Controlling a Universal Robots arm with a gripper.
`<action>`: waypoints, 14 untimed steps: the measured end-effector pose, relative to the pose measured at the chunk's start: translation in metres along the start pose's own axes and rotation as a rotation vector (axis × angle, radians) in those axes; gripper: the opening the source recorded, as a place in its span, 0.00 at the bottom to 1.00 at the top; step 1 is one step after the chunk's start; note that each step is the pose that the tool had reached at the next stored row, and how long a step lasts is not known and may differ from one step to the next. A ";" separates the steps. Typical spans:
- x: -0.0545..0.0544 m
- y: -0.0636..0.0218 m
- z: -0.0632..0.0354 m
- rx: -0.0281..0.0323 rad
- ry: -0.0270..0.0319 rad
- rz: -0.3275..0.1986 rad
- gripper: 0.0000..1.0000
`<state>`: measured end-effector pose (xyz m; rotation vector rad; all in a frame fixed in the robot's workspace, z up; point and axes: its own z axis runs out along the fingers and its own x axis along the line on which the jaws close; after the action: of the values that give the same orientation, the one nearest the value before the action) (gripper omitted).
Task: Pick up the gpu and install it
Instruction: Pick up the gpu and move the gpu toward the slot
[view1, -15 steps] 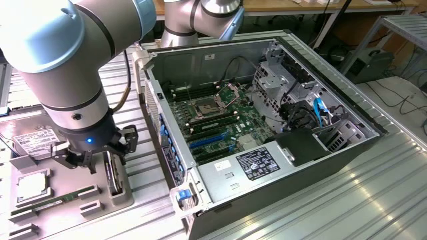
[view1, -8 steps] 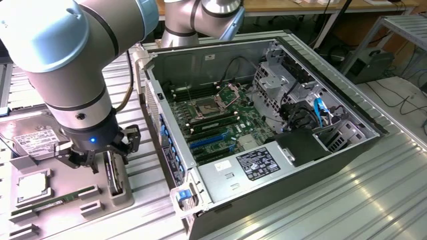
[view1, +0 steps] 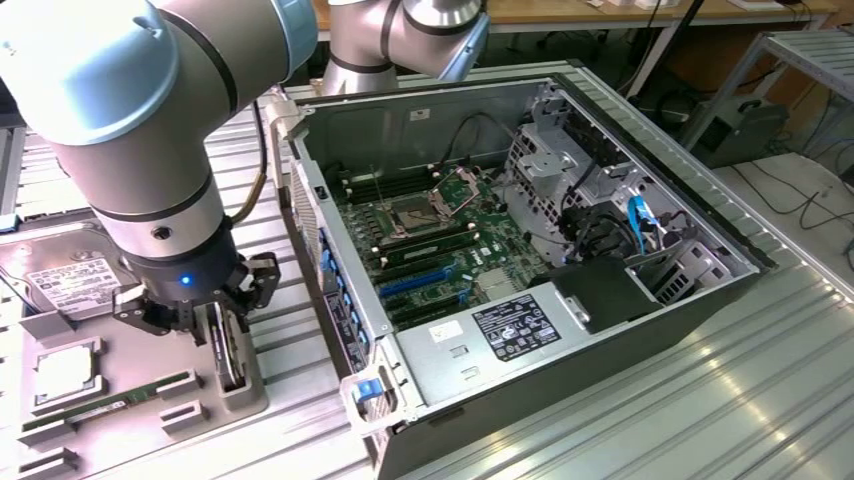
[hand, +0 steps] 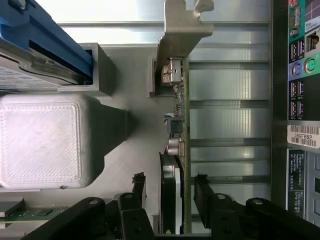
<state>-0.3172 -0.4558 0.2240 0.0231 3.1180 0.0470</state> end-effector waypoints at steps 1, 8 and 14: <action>0.000 0.0000 0.0000 0.0000 0.0000 0.000 0.48; 0.000 -0.0002 0.0000 0.0000 0.0000 0.000 0.33; 0.001 -0.0002 0.0000 0.0000 0.0000 0.000 0.33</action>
<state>-0.3178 -0.4561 0.2240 0.0229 3.1181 0.0469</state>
